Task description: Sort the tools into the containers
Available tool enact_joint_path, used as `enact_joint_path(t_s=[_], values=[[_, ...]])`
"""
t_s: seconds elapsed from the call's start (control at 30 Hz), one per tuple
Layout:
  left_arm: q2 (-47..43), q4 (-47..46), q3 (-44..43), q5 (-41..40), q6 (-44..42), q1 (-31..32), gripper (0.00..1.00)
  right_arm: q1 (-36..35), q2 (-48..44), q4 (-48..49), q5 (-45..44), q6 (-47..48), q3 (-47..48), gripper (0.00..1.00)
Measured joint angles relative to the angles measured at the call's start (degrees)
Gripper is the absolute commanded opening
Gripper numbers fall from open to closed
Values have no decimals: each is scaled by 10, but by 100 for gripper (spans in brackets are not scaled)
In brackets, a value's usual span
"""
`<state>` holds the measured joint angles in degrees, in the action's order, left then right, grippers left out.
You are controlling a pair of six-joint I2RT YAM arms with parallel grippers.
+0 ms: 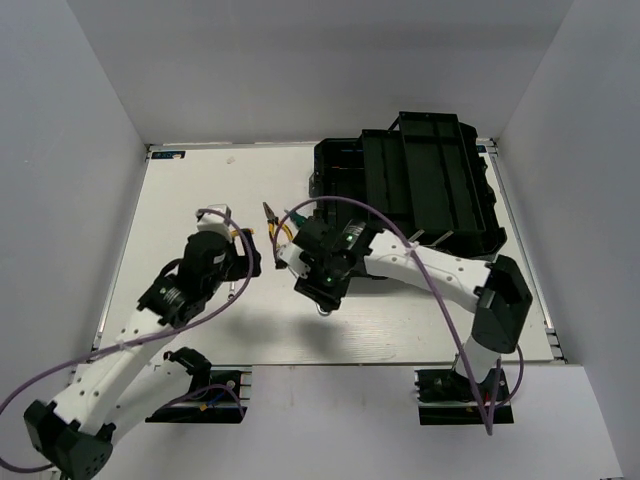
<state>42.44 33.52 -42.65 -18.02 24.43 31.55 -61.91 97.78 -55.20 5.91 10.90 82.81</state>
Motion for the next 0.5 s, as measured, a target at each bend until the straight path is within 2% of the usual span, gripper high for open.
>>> enact_joint_path(t_s=[0.07,0.17,0.2,0.3,0.4,0.43,0.5], values=[[41,-2,-9,7,11,0,88,0,-15,-9,-2,11,28,0],[118,-14,-31,19,32,0,76,2,-24,-14,-63,16,81,0],[143,-21,-38,24,42,0,67,6,-24,-10,-93,17,98,0],[209,-50,-57,39,71,0,49,37,-24,12,-186,17,124,0],[254,-81,-69,52,95,-3,49,93,-24,37,-263,24,127,0],[268,-92,-75,57,103,-5,59,114,-24,47,-281,29,127,0],[300,-109,-96,69,118,-11,66,159,-24,70,-309,40,129,0]])
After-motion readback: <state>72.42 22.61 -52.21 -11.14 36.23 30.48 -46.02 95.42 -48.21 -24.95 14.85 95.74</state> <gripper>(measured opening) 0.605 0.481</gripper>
